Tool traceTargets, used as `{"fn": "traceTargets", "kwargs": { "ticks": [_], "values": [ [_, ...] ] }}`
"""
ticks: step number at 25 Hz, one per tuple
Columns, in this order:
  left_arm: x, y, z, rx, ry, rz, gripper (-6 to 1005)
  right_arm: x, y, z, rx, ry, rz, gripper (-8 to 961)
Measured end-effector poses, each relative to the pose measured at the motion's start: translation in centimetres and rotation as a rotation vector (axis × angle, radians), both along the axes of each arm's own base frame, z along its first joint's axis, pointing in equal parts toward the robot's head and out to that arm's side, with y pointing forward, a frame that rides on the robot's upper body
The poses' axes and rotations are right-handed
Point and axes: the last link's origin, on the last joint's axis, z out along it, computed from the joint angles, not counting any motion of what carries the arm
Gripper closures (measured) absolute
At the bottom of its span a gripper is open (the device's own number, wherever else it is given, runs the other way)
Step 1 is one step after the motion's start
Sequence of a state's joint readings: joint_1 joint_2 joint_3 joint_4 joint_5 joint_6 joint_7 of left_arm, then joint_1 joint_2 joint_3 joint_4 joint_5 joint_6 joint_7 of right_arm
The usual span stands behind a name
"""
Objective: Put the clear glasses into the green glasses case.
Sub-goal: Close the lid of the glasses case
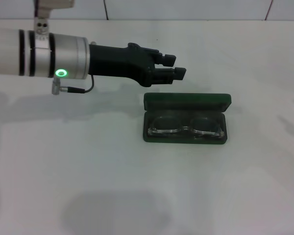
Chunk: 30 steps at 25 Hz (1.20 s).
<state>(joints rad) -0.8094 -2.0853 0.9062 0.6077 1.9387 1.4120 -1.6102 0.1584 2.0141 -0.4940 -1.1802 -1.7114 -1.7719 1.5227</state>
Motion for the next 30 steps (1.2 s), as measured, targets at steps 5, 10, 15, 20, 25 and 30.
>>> {"fn": "traceTargets", "kwargs": {
  "ticks": [5, 10, 15, 20, 25, 30],
  "values": [
    [0.6, 0.7, -1.1, 0.011, 0.055, 0.011, 515, 0.8, -0.5, 0.4, 0.024, -0.001, -0.029, 303],
    [1.0, 0.6, -1.7, -0.002, 0.058, 0.002, 541, 1.0, -0.6, 0.3, 0.027, 0.005, -0.036, 305],
    [0.7, 0.2, -2.7, -0.022, 0.054, 0.016, 669, 1.1, -0.3, -0.3, 0.018, 0.004, -0.017, 307],
    [0.5, -0.2, -4.2, 0.007, 0.041, 0.003, 739, 1.4, 0.0, -1.2, 0.009, 0.019, -0.006, 309],
    [0.5, 0.0, -5.2, 0.05, 0.051, 0.008, 738, 1.6, 0.2, -1.6, 0.01, 0.027, -0.007, 310],
    [0.6, 0.0, -5.9, 0.056, 0.081, 0.002, 738, 1.8, 0.3, -1.8, 0.009, 0.031, -0.018, 310]
  ]
}}
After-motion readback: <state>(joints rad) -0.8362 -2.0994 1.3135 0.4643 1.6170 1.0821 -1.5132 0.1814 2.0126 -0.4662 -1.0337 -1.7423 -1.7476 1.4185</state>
